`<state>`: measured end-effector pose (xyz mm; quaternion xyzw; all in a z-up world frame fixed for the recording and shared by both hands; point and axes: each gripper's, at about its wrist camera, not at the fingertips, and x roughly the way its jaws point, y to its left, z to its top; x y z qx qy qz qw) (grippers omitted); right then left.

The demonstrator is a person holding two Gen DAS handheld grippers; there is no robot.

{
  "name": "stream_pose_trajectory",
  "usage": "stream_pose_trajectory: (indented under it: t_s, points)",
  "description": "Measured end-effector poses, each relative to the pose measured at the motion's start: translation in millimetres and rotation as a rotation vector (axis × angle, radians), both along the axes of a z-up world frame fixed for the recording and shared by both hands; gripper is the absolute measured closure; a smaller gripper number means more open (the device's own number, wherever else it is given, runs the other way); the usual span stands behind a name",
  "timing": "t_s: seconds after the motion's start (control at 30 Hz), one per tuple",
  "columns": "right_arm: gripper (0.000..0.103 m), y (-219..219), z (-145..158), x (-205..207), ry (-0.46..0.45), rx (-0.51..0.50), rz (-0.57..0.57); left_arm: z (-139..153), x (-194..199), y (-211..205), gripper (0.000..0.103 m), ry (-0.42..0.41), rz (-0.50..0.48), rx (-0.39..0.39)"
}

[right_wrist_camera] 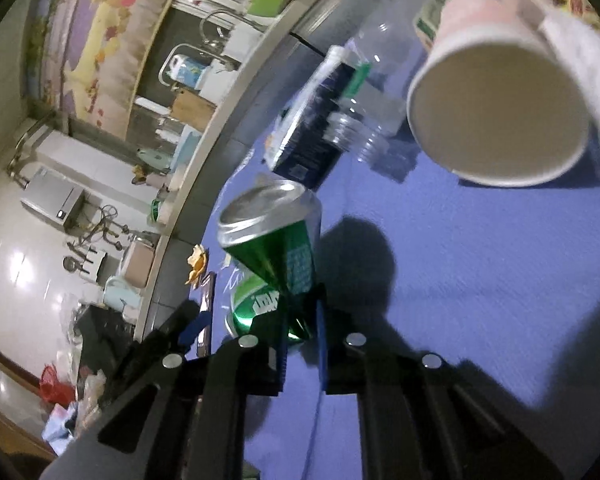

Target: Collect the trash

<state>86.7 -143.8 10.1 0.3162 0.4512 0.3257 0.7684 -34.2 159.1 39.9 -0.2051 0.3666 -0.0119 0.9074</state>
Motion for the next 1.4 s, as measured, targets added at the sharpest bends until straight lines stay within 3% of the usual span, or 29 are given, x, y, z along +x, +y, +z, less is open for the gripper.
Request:
stream_pose_trajectory:
  t_s: [0.43,0.6,0.8,0.93,1.0,1.1,1.13,1.23,1.3,1.37,1.4]
  points:
    - [0.095,-35,3,-24,-0.017,0.006,-0.036,9,4,-17,0.018,0.009,-0.042,0.046]
    - [0.095,-40,2,-29,-0.024,0.013,-0.051,11,12,-54,0.018,0.023,-0.186,0.027]
    - [0.095,-53,-2,-28,-0.017,0.142,-0.028,12,30,-98,0.019,0.021,-0.424,-0.1]
    - [0.095,-62,-10,-27,-0.009,0.294,0.064,-2,46,-113,0.045,0.1,-0.593,-0.338]
    - [0.095,-66,-13,-27,-0.006,0.326,0.084,-4,47,-121,0.051,0.111,-0.669,-0.431]
    - [0.095,-68,-12,-25,-0.017,0.359,0.093,-4,42,-138,0.072,0.111,-0.731,-0.469]
    - [0.094,-68,-11,-25,-0.026,0.349,0.086,-3,41,-140,0.082,0.095,-0.711,-0.466]
    - [0.087,-77,-8,-24,-0.044,0.29,0.03,1,40,-142,0.093,0.071,-0.689,-0.479]
    - [0.085,-86,-3,-22,-0.051,0.2,-0.044,7,40,-140,0.093,0.052,-0.653,-0.437]
    - [0.076,-100,4,-23,-0.084,0.102,-0.121,9,43,-138,0.094,0.05,-0.637,-0.438]
    - [0.057,-105,8,-26,-0.105,0.048,-0.158,9,44,-136,0.094,0.052,-0.634,-0.445]
